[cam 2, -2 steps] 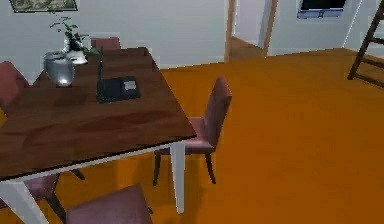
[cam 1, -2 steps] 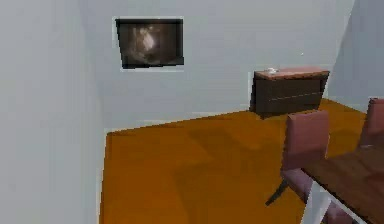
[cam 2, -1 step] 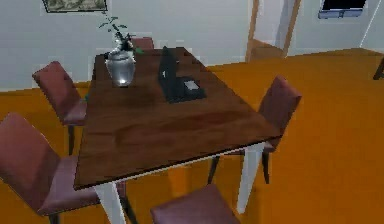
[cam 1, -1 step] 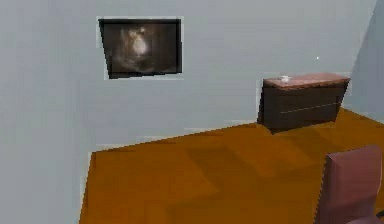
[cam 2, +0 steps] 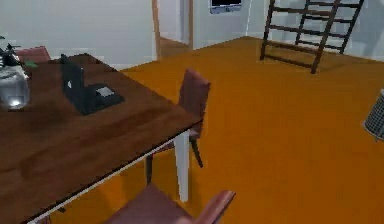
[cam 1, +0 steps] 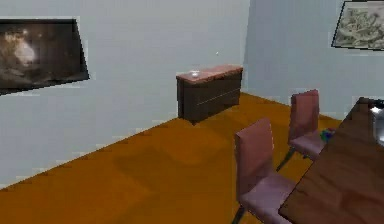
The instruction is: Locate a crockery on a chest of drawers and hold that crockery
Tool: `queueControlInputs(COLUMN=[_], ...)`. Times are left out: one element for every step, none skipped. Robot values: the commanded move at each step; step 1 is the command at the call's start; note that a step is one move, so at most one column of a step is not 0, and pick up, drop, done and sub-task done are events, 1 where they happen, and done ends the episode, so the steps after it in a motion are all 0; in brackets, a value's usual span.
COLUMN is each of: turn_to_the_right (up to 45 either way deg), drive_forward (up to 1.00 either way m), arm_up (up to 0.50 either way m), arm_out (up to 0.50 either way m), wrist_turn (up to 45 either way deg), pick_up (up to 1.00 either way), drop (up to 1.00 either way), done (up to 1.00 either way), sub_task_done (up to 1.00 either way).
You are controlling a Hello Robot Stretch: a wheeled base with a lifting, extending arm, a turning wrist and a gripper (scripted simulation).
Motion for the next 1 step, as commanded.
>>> queueControlInputs(turn_to_the_right=[0.0], drive_forward=[1.00], arm_up=[0.00], arm_out=[0.00], wrist_turn=[0.0], pick_up=[0.00], drop=[0.00], done=[0.00], sub_task_done=[0.00])
